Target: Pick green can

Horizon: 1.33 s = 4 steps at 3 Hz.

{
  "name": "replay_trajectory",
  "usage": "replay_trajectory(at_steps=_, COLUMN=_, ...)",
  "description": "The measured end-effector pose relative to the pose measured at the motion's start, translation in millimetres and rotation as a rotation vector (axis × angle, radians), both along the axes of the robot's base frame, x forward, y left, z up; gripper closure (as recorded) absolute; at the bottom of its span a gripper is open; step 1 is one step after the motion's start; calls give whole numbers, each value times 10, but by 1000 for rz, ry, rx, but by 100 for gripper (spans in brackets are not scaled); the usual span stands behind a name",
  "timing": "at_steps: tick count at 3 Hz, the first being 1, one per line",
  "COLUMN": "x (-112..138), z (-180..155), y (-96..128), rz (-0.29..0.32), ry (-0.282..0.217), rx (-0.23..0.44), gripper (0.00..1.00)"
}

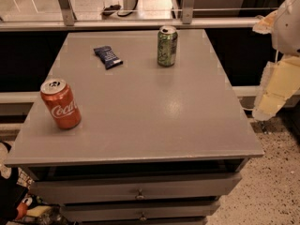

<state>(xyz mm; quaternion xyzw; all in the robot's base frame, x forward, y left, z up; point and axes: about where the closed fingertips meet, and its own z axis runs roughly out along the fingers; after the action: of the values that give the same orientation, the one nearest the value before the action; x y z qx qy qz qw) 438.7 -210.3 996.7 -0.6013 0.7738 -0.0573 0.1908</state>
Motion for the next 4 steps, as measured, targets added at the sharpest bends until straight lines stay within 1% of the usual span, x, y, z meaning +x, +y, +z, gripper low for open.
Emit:
replay_trajectory(at_steps=1, x=2, z=1, y=1, rz=0, ry=-1, rx=0, gripper=0)
replay_trajectory(at_steps=2, x=262, z=-75, y=54, rz=-31, ry=-43, rx=69, gripper=0)
replay_trajectory(at_steps=3, x=759, z=-505, y=148, rz=-81, ry=-89, rx=327, gripper=0)
replay_trajectory(at_steps=4, x=1313, z=-602, y=285, rz=-94, ry=-182, rx=554, gripper=0)
